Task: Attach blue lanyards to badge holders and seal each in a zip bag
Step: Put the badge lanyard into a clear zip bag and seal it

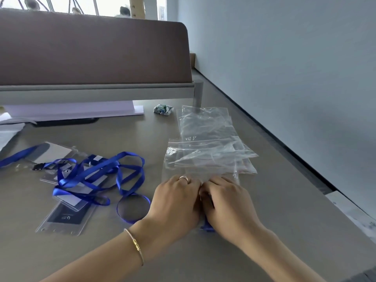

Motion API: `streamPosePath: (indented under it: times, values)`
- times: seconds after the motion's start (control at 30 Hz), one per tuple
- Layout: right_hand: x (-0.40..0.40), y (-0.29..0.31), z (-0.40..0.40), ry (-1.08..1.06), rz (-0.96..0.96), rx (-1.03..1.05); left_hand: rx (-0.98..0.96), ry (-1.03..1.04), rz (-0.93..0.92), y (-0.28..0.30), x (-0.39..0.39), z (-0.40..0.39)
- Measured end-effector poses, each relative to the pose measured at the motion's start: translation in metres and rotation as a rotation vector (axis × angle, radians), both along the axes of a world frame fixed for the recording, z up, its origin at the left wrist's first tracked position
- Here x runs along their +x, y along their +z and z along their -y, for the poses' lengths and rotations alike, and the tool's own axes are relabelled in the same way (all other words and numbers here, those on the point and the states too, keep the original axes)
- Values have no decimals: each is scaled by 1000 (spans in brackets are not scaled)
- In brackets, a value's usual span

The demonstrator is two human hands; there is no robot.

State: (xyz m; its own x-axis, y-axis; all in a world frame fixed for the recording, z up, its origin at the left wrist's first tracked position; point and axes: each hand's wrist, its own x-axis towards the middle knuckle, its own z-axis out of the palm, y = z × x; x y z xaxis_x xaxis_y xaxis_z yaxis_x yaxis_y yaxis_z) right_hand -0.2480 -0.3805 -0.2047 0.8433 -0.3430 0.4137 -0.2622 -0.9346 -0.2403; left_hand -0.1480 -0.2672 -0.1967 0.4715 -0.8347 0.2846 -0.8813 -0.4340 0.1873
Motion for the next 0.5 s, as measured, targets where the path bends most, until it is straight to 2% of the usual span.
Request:
streamPosePath:
  times: [0.17, 0.23, 0.33, 0.5]
  values:
    - [-2, 0, -3, -51, 12, 238, -36, 66, 36, -13, 1, 0]
    - [-5, -3, -5, -55, -14, 230, -70, 39, 43, -19, 1, -2]
    - [-13, -12, -8, -75, -155, 159, -71, 12, 24, -24, 0, -6]
    - [-18, -8, -9, -57, -452, 205, 28, 29, -28, -18, -7, -10]
